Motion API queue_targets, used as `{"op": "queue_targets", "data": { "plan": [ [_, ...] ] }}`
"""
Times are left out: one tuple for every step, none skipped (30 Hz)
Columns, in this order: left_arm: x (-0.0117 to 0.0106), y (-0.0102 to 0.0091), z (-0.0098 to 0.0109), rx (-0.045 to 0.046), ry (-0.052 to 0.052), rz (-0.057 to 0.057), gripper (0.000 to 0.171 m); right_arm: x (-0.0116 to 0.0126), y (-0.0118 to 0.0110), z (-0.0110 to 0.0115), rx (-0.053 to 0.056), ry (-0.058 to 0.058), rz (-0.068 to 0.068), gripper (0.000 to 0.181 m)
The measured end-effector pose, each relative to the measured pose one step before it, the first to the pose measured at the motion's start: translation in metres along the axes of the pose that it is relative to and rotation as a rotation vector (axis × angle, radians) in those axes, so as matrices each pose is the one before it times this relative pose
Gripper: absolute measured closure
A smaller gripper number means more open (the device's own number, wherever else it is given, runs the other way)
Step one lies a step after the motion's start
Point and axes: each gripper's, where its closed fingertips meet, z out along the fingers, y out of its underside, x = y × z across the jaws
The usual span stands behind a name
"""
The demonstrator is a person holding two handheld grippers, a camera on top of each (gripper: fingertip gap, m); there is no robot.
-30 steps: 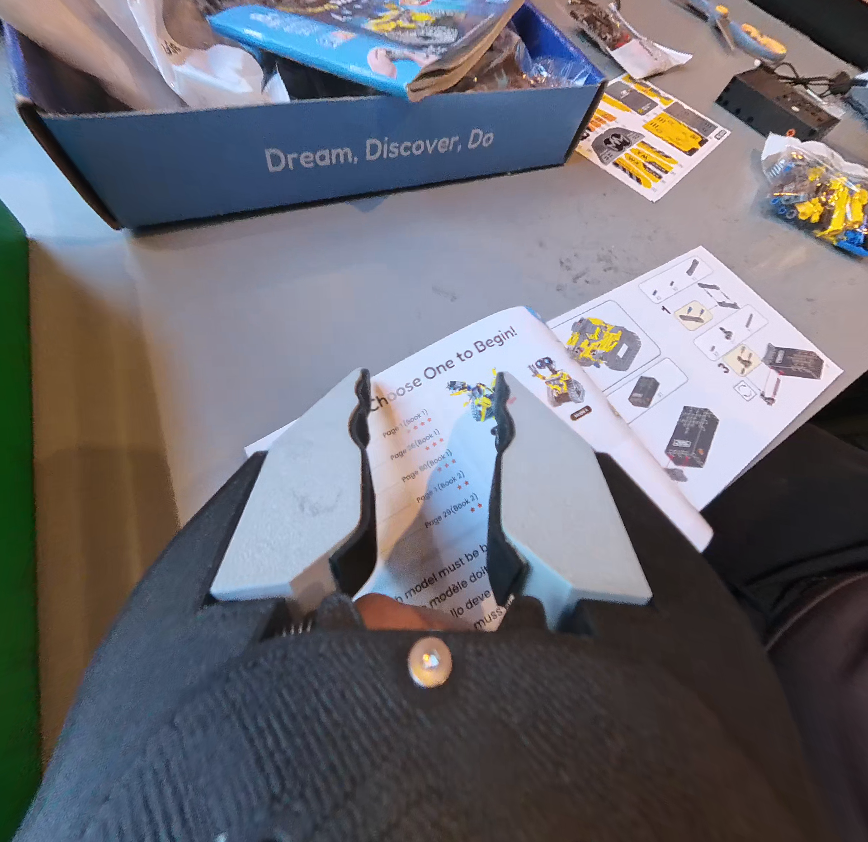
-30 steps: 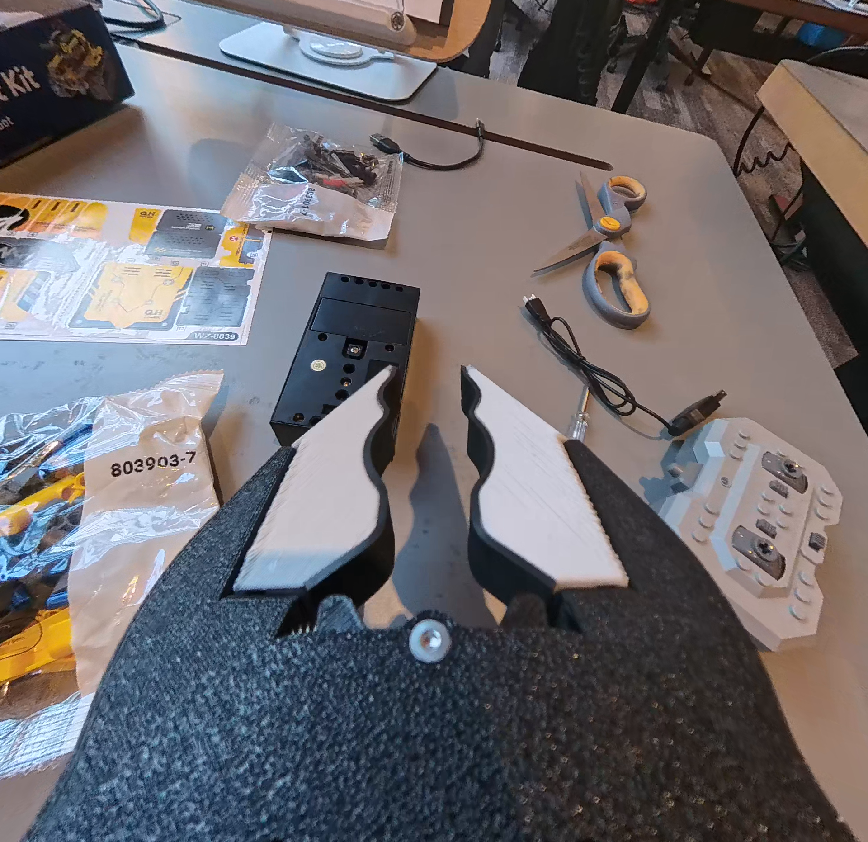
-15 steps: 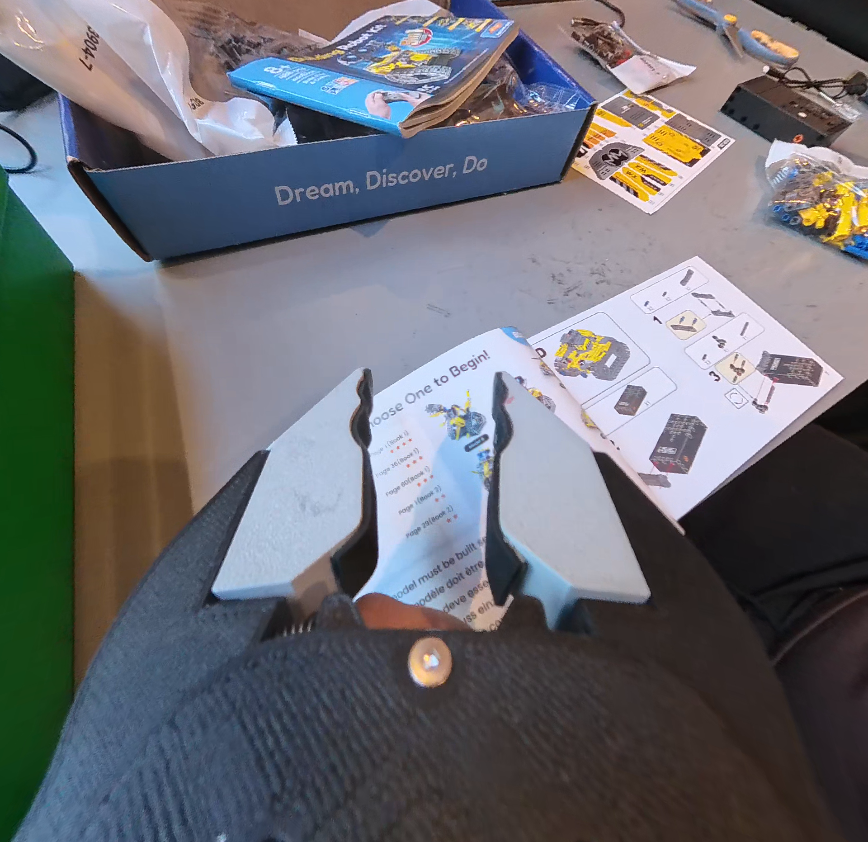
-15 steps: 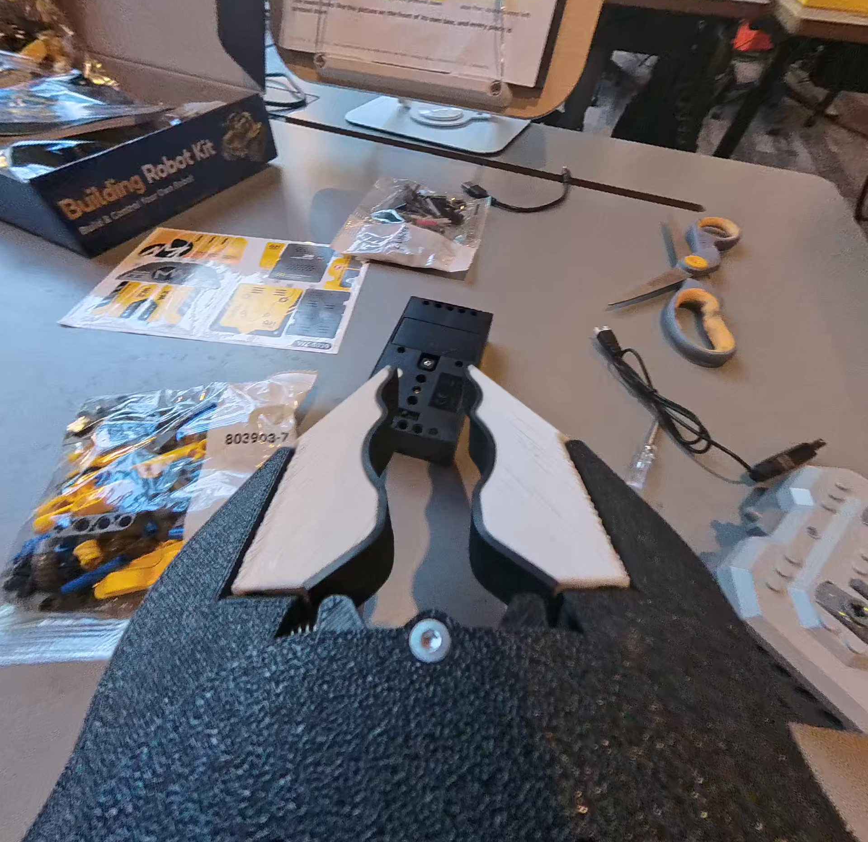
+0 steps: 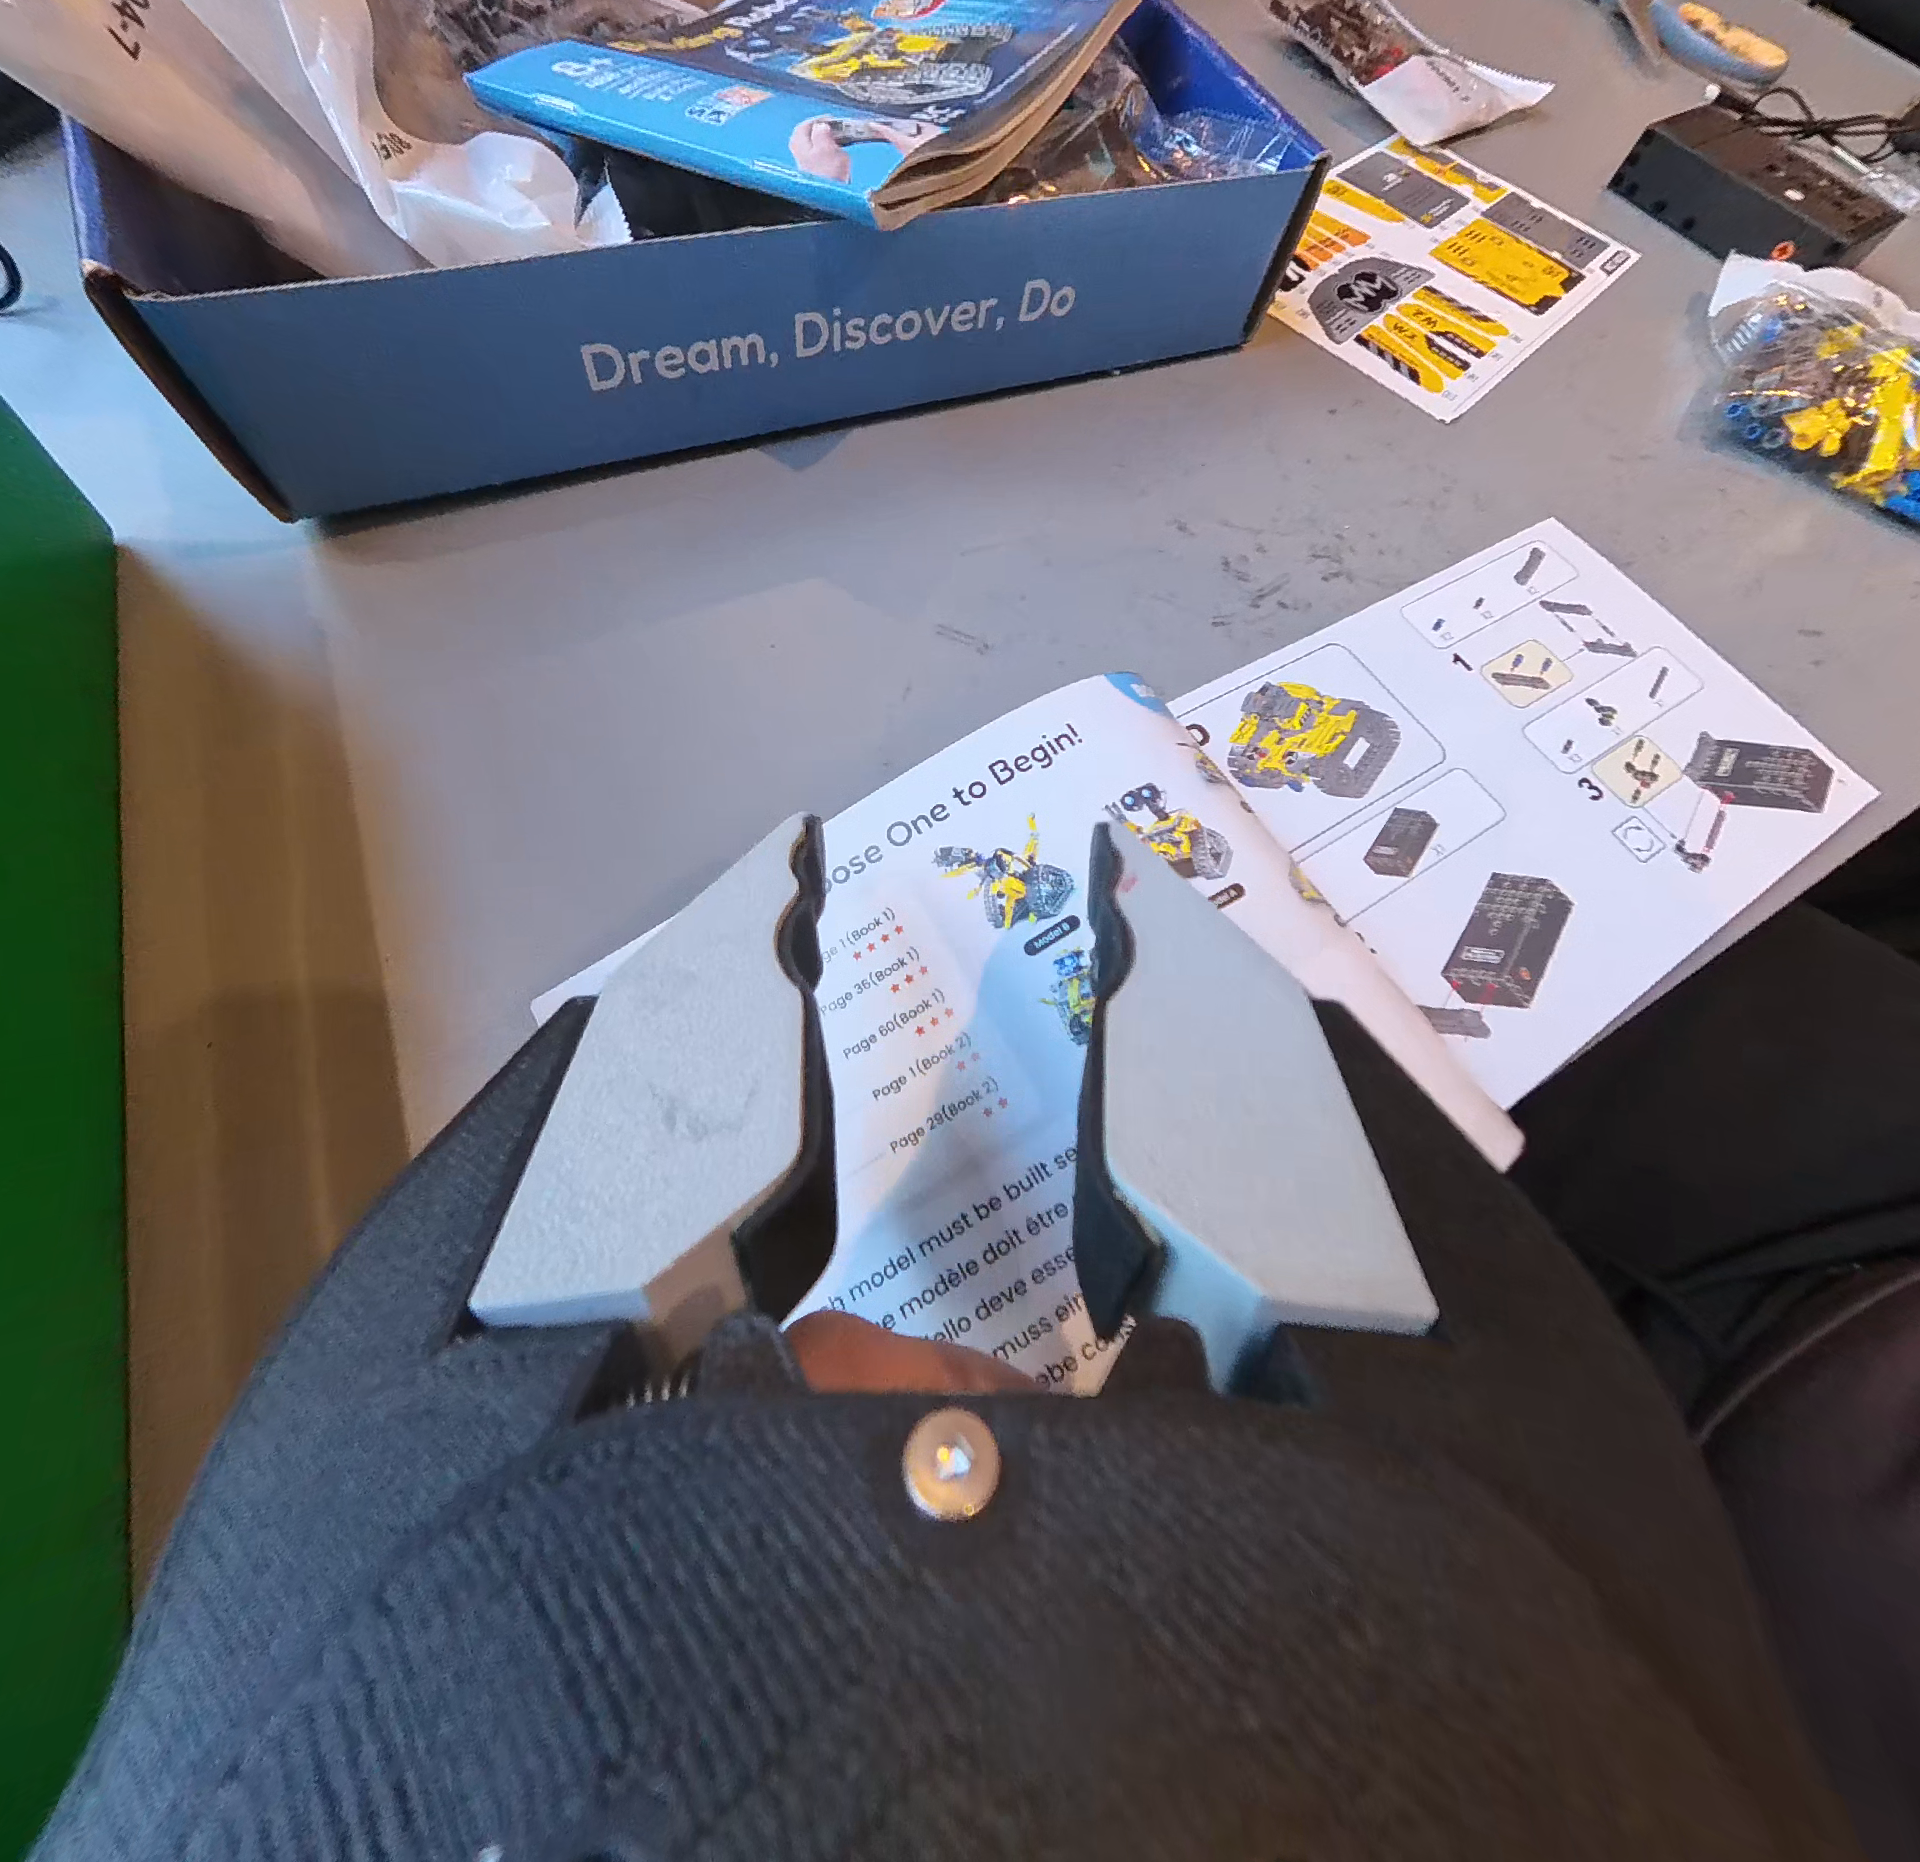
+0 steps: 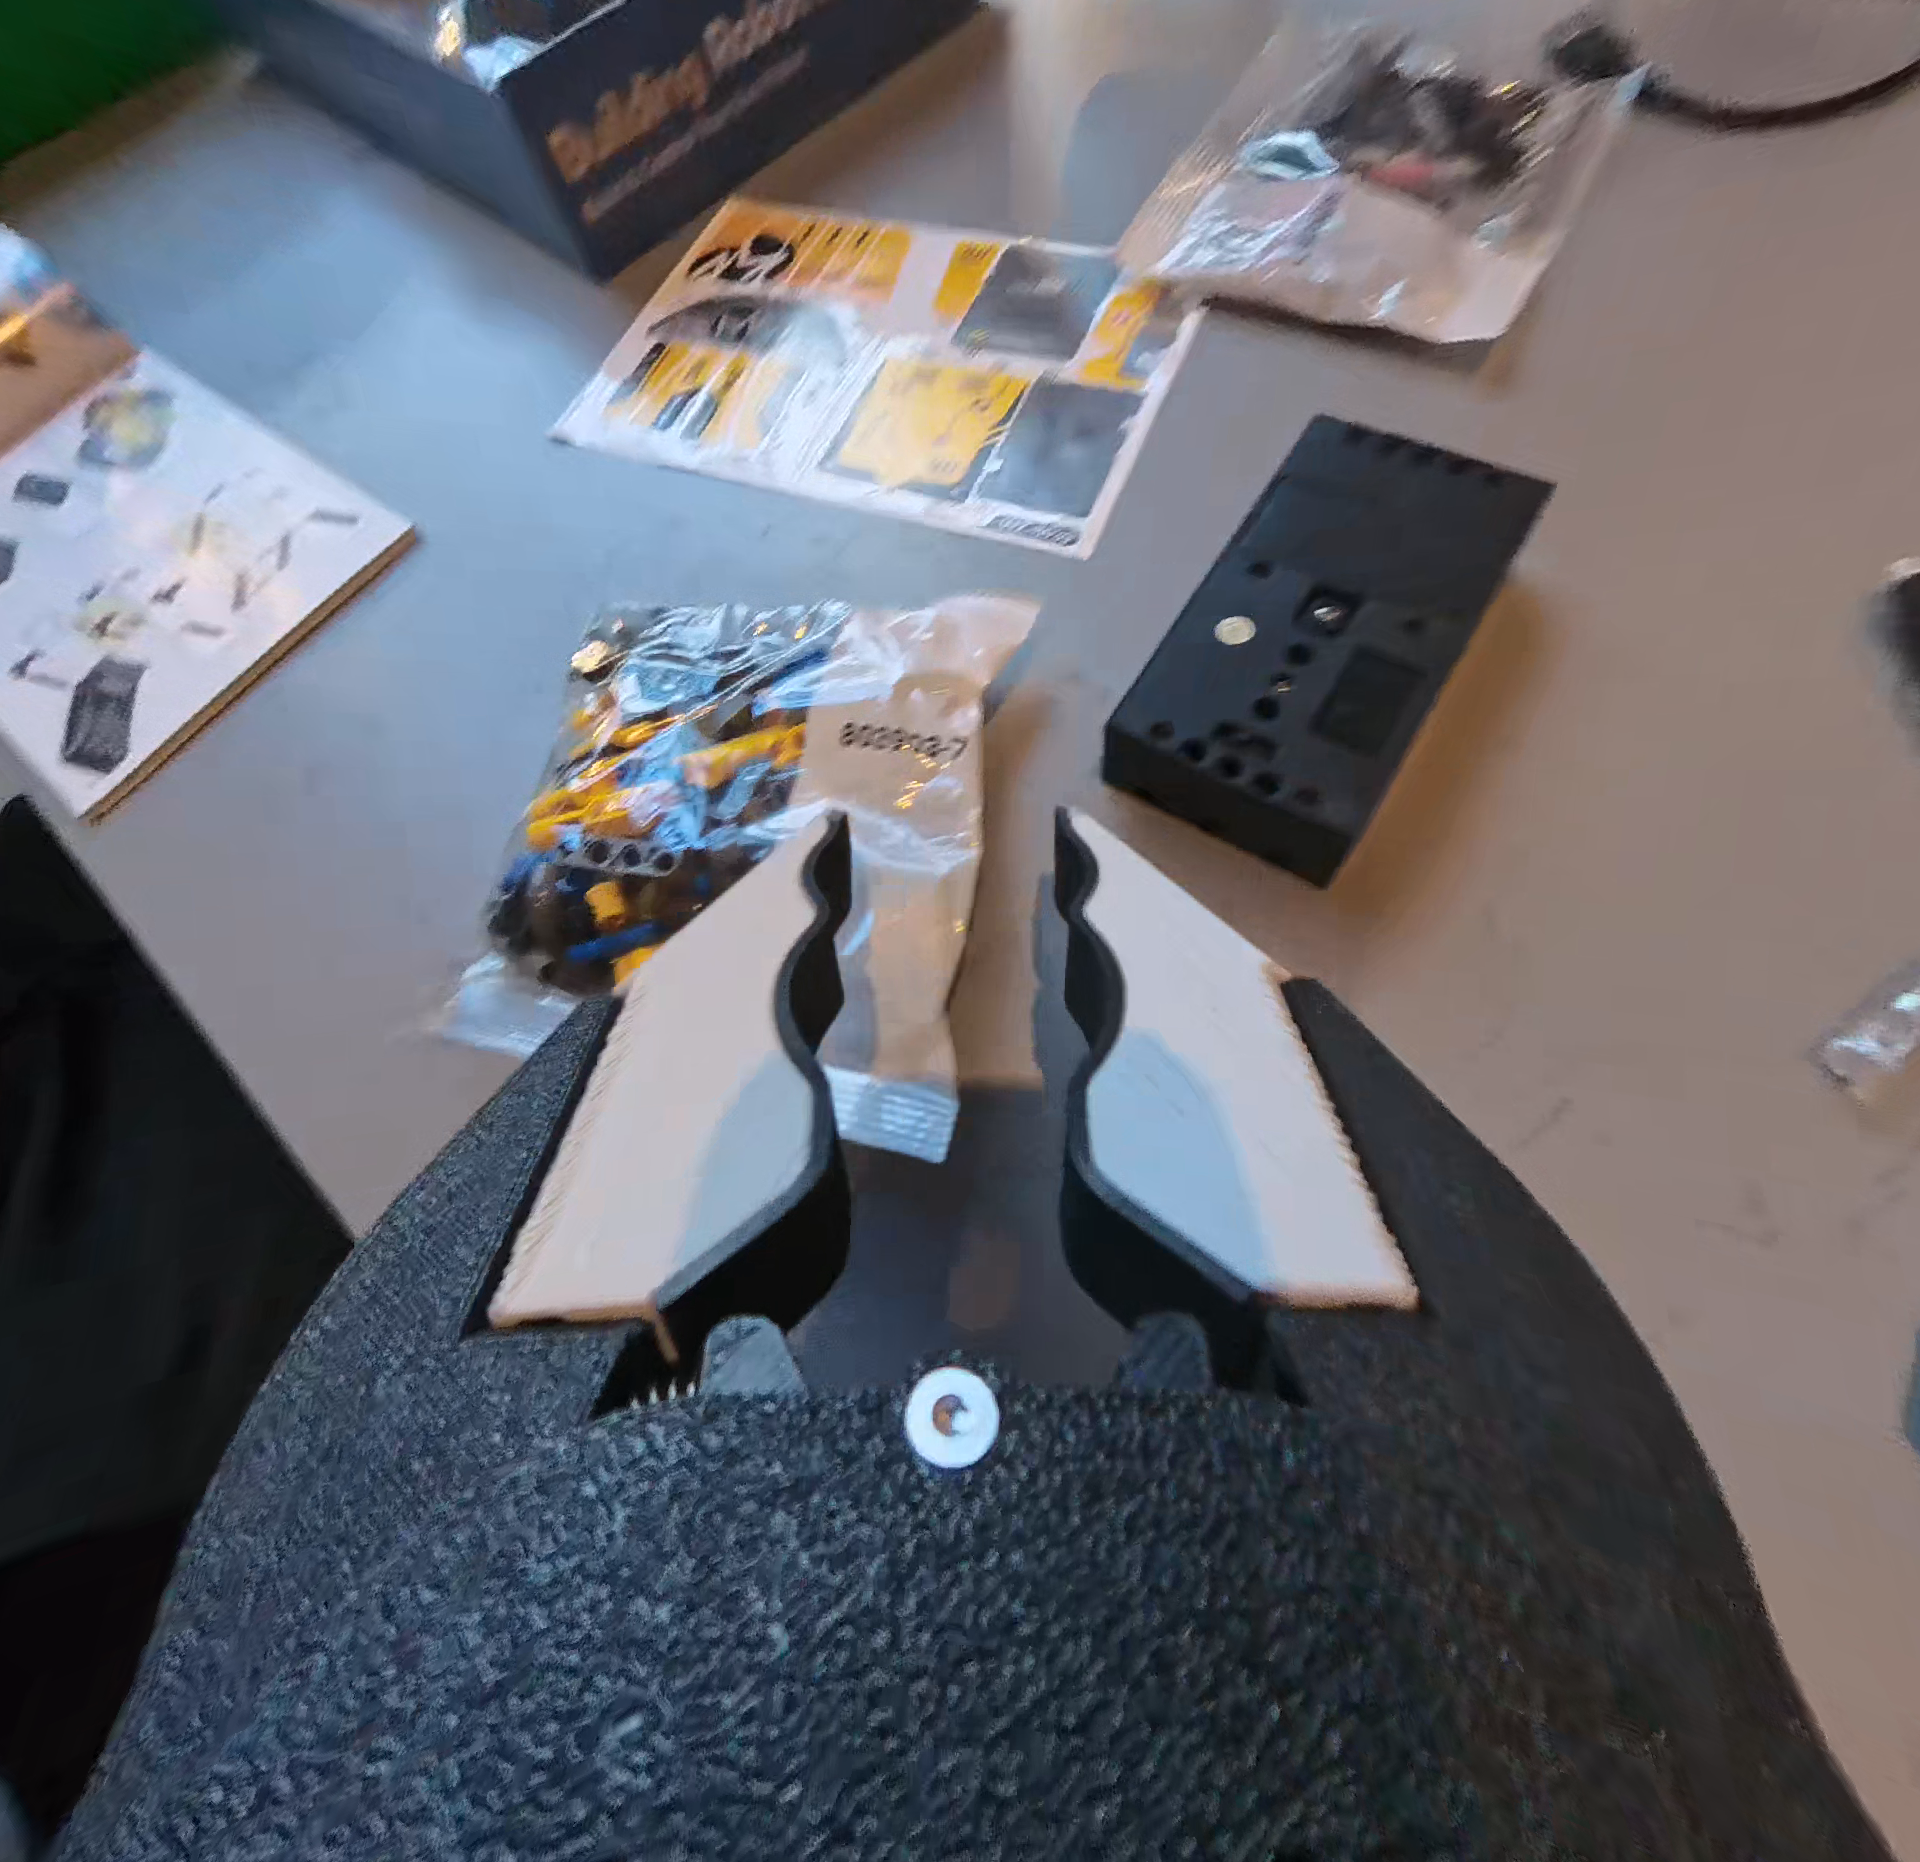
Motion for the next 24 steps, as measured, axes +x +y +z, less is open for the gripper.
{"op": "queue_targets", "data": {
  "plan": [
    [-0.00020, 0.00079, 0.00045, -0.00244, -0.0009, 0.0020, 0.123, -0.00584, 0.00143, -0.00040, -0.0227, -0.0281, -0.0022, 0.141],
    [-0.00023, 0.00073, 0.00072, -0.00144, 0.0003, 0.0019, 0.123, -0.00580, -0.00010, -0.00022, -0.0112, -0.0313, 0.0069, 0.141],
    [-0.00024, 0.00079, 0.00084, -0.00188, 0.0009, 0.0006, 0.123, -0.00529, -0.00135, 0.00068, -0.0019, -0.0341, 0.0178, 0.139],
    [-0.00038, 0.00123, 0.00118, -0.00408, 0.0011, -0.0012, 0.123, -0.00402, -0.00144, 0.00166, 0.0017, -0.0296, 0.0236, 0.134],
    [-0.00037, 0.00141, 0.00114, -0.00592, 0.0012, -0.0024, 0.123, -0.00340, -0.00029, 0.00283, -0.0043, -0.0247, 0.0209, 0.131],
    [-0.00032, 0.00110, 0.00095, -0.00518, 0.0011, -0.0030, 0.123, -0.00274, 0.00178, 0.00386, -0.0156, -0.0161, 0.0124, 0.125],
    [-0.00004, 0.00091, 0.00063, -0.00310, 0.0012, -0.0018, 0.123, -0.00133, 0.00305, 0.00468, -0.0251, -0.0009, 0.0013, 0.119],
    [0.00008, 0.00052, 0.00028, -0.00105, 0.0003, 0.0002, 0.123, -0.00021, 0.00332, 0.00479, -0.0277, 0.0124, -0.0096, 0.115],
    [0.00015, 0.00054, -0.00014, -0.00047, 0.0003, 0.0029, 0.123, 0.00033, 0.00205, 0.00448, -0.0222, 0.0214, -0.0159, 0.114],
    [-0.00009, 0.00082, -0.00003, -0.00154, -0.0012, 0.0047, 0.124, 0.00035, 0.00011, 0.00356, -0.0121, 0.0217, -0.0156, 0.114],
    [-0.00055, 0.00086, 0.00015, -0.00229, -0.0033, 0.0045, 0.124, -0.00092, -0.00161, 0.00257, -0.0050, 0.0107, -0.0093, 0.114],
    [-0.00095, 0.00098, 0.00003, -0.00300, -0.0049, 0.0042, 0.124, -0.00142, -0.00136, 0.00204, -0.0071, 0.0025, -0.0043, 0.114],
    [-0.00110, 0.00073, 0.00002, -0.00275, -0.0059, 0.0048, 0.123, -0.00113, -0.00108, 0.00179, -0.0079, 0.0015, -0.0051, 0.114],
    [-0.00112, 0.00060, -0.00012, -0.00155, -0.0059, 0.0063, 0.123, -0.00082, -0.00093, 0.00131, -0.0050, 0.0024, -0.0061, 0.114],
    [-0.00097, 0.00028, -0.00031, -0.00054, -0.0056, 0.0063, 0.123, -0.00070, -0.00066, 0.00111, -0.0018, 0.0021, -0.0044, 0.114],
    [-0.00126, 0.00025, -0.00049, -0.00171, -0.0061, 0.0068, 0.123, -0.00060, -0.00063, 0.00092, 0.0010, 0.0020, -0.0033, 0.114],
    [-0.00206, 0.00015, -0.00110, -0.00290, -0.0094, 0.0099, 0.122, -0.00038, -0.00038, 0.00056, 0.0022, 0.0032, -0.0045, 0.114],
    [-0.00372, -0.00040, -0.00205, -0.00078, -0.0165, 0.0139, 0.122, -0.00023, -0.00026, 0.00009, 0.0015, 0.0051, -0.0057, 0.114],
    [-0.00572, -0.00119, -0.00301, 0.00546, -0.0248, 0.0129, 0.122, 0.00026, -0.00063, -0.00073, 0.0006, 0.0100, -0.0078, 0.114],
    [-0.00685, -0.00202, -0.00375, 0.01121, -0.0258, 0.0030, 0.122, 0.00148, -0.00158, -0.00148, 0.0052, 0.0214, -0.0122, 0.119],
    [-0.00619, -0.00217, -0.00387, 0.01326, -0.0156, -0.0106, 0.122, 0.00163, -0.00335, -0.00226, 0.0139, 0.0234, -0.0138, 0.123],
    [-0.00503, -0.00142, -0.00327, 0.01085, -0.0037, -0.0226, 0.123, -0.00052, -0.00551, -0.00239, 0.0223, 0.0085, -0.0065, 0.124],
    [-0.00404, -0.00036, -0.00261, 0.00710, 0.0017, -0.0292, 0.123, -0.00311, -0.00766, -0.00231, 0.0301, -0.0076, 0.0026, 0.124],
    [-0.00314, 0.00057, -0.00210, 0.00551, 0.0046, -0.0277, 0.123, -0.00522, -0.00927, -0.00163, 0.0357, -0.0160, 0.0031, 0.124]
  ]
}}
